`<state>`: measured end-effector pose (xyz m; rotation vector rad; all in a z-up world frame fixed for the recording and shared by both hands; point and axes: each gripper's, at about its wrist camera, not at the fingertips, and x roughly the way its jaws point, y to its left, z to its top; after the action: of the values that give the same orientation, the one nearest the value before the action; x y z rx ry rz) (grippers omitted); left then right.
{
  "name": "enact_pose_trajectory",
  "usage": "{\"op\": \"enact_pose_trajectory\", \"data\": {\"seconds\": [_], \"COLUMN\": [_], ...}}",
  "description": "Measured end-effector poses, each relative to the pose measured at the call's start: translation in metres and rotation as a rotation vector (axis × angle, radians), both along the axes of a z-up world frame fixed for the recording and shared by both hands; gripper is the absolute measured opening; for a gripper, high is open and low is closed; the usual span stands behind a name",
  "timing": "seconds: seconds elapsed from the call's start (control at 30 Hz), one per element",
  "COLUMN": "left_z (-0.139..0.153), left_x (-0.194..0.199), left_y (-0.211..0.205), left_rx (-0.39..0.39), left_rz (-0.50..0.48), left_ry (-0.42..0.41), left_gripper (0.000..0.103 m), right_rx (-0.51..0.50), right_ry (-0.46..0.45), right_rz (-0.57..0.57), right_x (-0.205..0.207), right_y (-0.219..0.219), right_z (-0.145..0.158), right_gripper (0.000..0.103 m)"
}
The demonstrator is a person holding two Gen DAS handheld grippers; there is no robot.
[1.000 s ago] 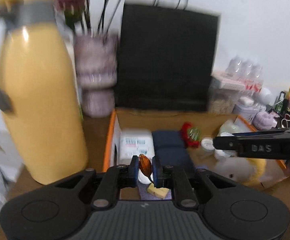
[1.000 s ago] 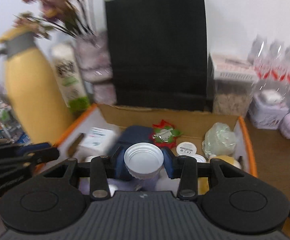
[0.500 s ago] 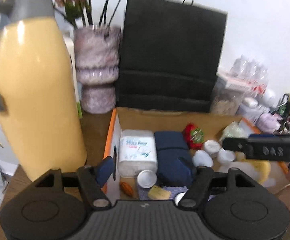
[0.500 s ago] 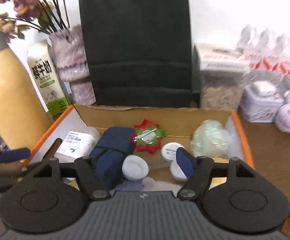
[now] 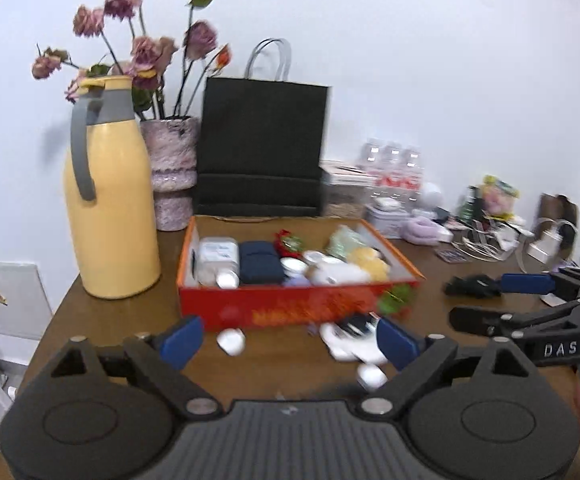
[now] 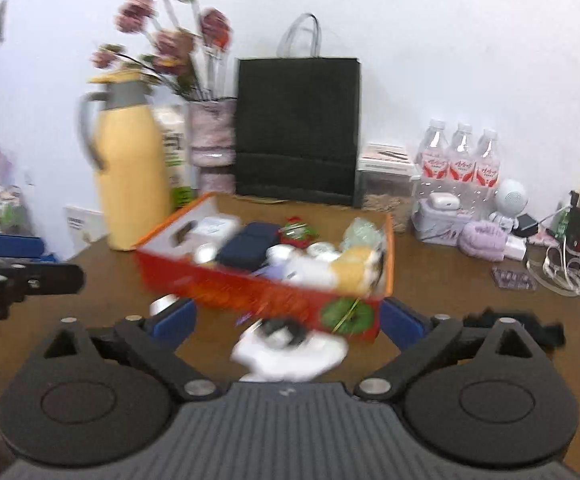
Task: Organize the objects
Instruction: 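Withdraw both open tools from the cardboard box, then grasp the white case with the left tool while the right tool grasps the black cable on the cloth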
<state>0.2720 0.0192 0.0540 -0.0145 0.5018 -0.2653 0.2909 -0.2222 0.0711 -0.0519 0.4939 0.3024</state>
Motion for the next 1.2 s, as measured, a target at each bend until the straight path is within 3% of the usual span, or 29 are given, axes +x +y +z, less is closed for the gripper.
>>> {"op": "enact_pose_trajectory", "data": {"seconds": [0.2,0.37,0.43,0.8,1.07,1.2], "left_z": [-0.020,-0.032,-0.034,-0.038,-0.054,-0.057], "left_x": [-0.095,-0.152,-0.160,-0.150,-0.106,-0.070], "left_y": [-0.011,-0.008,-0.008,-0.005,-0.004,-0.005], "left_rx": [0.019,-0.015,0.001,-0.003,-0.001,0.034], "left_rz": [0.082,0.072,0.066,0.107,0.127,0.128], "left_ry": [-0.004,0.046,0.046,0.058,0.103,0.073], "left_gripper": [0.095,0.095,0.095,0.095,0.095,0.095], "right_rx": [-0.100,0.011,-0.005,-0.039,-0.063,-0.059], "right_ry": [-0.053,0.003,-0.006,-0.008,-0.018,-0.012], "right_rz": [-0.010,-0.031,-0.032,-0.033,-0.085,-0.076], "right_x": [-0.106,-0.158,-0.168,-0.163,-0.124,-0.088], "right_y": [0.008,-0.009,-0.008,-0.002,-0.001,-0.001], "right_z": [-0.020,-0.022,-0.020,-0.028,-0.040,-0.045], "right_gripper": [0.103,0.103,0.103,0.103,0.100,0.099]}}
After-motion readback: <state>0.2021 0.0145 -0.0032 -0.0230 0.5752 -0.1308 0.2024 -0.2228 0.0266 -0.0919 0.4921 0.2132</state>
